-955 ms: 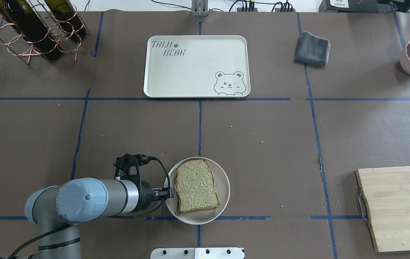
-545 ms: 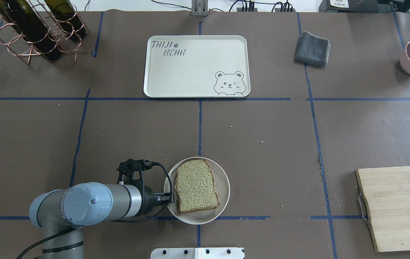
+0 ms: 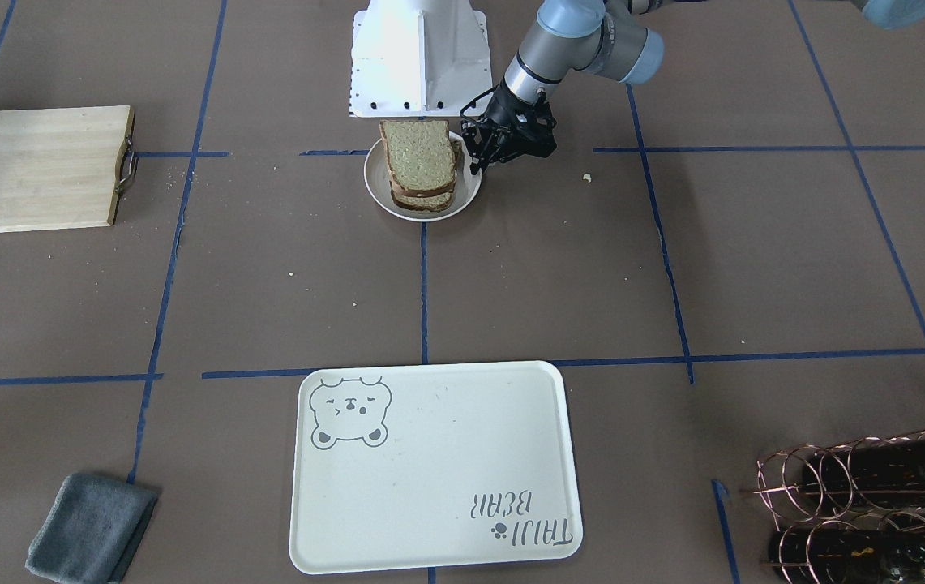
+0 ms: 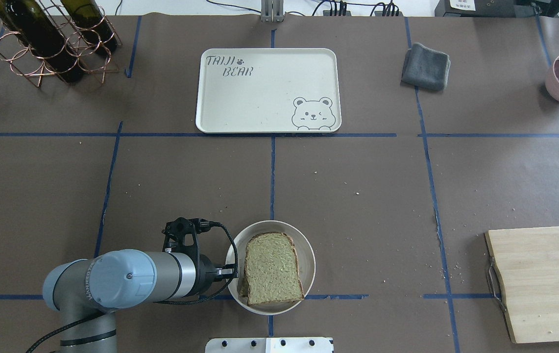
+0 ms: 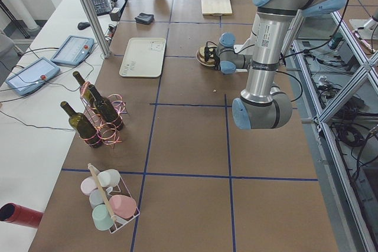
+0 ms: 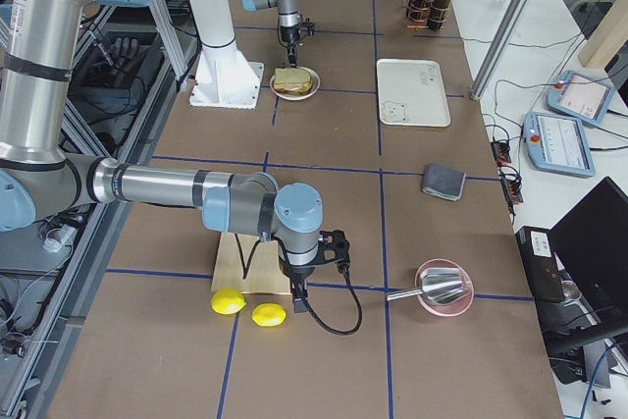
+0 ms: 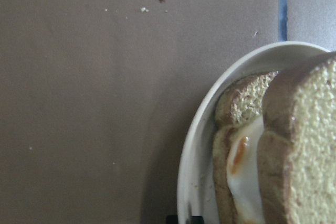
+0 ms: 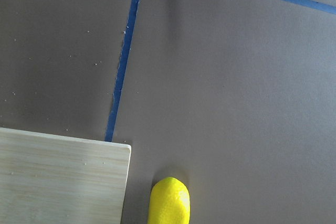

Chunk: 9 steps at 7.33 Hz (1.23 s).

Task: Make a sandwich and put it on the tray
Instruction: 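Lift the plate with the left gripper and carry it onto the tray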

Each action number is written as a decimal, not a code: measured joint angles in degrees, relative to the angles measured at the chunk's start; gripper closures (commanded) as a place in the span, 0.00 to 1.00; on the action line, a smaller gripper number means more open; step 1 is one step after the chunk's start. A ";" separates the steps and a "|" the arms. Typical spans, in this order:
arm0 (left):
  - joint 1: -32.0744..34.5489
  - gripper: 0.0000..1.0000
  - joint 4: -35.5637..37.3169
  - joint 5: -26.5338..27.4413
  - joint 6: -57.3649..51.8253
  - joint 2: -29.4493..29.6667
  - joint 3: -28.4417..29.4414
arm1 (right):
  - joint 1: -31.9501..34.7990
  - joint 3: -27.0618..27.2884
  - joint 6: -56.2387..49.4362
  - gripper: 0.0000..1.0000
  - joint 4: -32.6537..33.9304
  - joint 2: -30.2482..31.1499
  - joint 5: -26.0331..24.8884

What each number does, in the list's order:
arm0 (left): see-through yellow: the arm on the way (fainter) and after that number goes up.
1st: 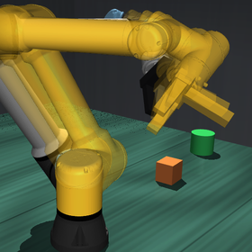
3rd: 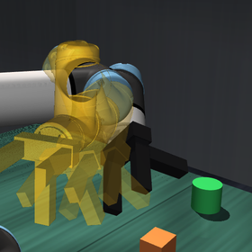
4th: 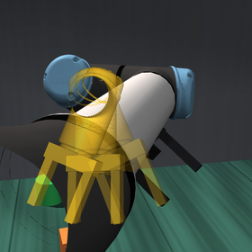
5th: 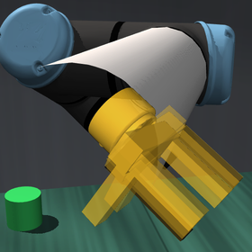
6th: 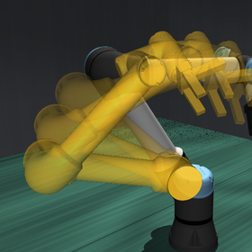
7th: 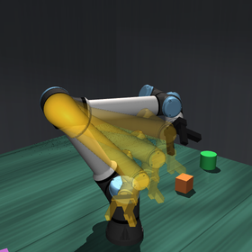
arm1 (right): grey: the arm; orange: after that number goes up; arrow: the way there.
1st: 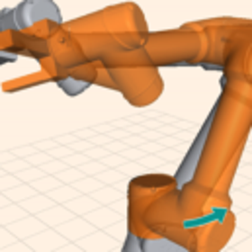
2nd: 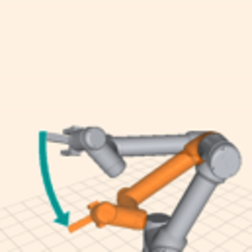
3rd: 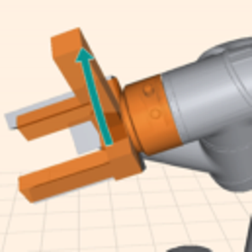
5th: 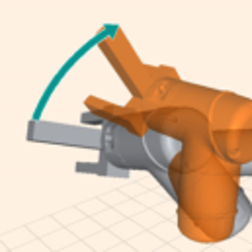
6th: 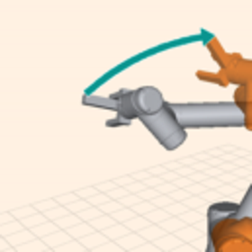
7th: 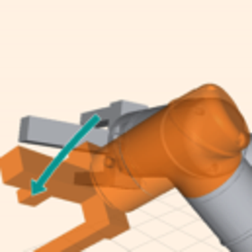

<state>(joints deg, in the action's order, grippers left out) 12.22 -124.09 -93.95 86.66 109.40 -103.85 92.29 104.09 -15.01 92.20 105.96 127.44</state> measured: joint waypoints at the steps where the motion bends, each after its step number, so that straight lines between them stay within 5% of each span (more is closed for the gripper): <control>1: 0.01 1.00 -0.01 -0.05 -0.02 0.01 -0.28 | 0.00 -0.16 -0.02 0.00 0.00 0.00 0.00; 4: 1.53 1.00 0.16 -1.06 -0.43 0.25 -1.64 | 0.00 -0.87 -0.04 0.00 -0.08 -0.07 -0.05; 9: 16.87 1.00 6.88 -13.97 -3.58 5.95 0.99 | 0.00 -1.14 -0.22 0.00 -0.17 -0.22 -0.13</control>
<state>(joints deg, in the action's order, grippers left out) 29.09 -117.20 -107.92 83.08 115.36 -102.86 92.29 102.96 -15.23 92.03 105.74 127.31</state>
